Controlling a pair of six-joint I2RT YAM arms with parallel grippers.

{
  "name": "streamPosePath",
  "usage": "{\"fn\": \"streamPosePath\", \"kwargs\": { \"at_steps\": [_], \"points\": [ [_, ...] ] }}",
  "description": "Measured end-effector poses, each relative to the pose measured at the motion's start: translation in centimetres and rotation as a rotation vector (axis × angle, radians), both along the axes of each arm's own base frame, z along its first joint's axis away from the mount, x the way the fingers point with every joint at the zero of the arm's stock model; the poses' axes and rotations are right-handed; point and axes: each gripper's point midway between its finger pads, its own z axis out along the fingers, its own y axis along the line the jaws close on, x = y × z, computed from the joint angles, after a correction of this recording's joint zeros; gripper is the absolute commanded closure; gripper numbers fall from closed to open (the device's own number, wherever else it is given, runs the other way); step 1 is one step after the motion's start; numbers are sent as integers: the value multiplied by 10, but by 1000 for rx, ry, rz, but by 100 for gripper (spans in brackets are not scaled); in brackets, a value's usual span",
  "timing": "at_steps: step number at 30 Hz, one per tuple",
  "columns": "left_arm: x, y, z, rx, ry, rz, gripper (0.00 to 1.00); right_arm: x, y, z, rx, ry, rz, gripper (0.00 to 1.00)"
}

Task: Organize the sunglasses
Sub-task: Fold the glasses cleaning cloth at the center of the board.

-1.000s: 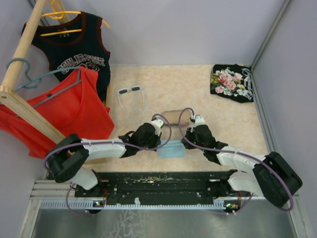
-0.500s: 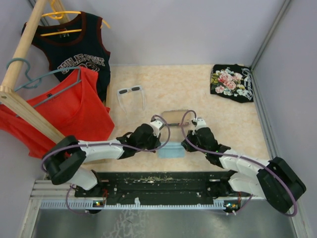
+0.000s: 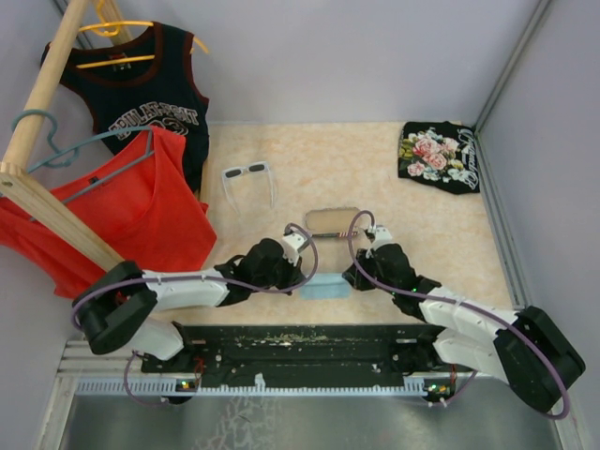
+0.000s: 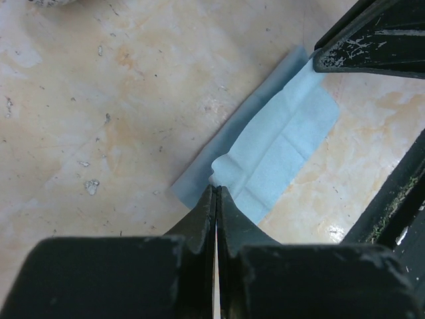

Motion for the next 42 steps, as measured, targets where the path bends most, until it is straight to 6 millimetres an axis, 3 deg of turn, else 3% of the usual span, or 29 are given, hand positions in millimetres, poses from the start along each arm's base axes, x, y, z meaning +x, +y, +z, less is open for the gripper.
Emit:
{"fn": "streamPosePath", "kwargs": {
  "at_steps": [7,23,32,38,42],
  "points": [
    [-7,2,2,-23,2,-21,99,-7,0,2,16,15,12,88],
    [-13,4,-3,-29,14,-30,82,-22,-5,-11,1,91,21,77],
    [-24,10,-10,-38,35,-41,80,-29,-2,-2,43,74,49,77],
    [-33,16,-20,-29,65,-42,73,-40,-6,-9,44,114,52,75],
    [-36,16,-15,-49,72,-41,67,-42,-9,-5,50,114,33,70]
  ]
}}
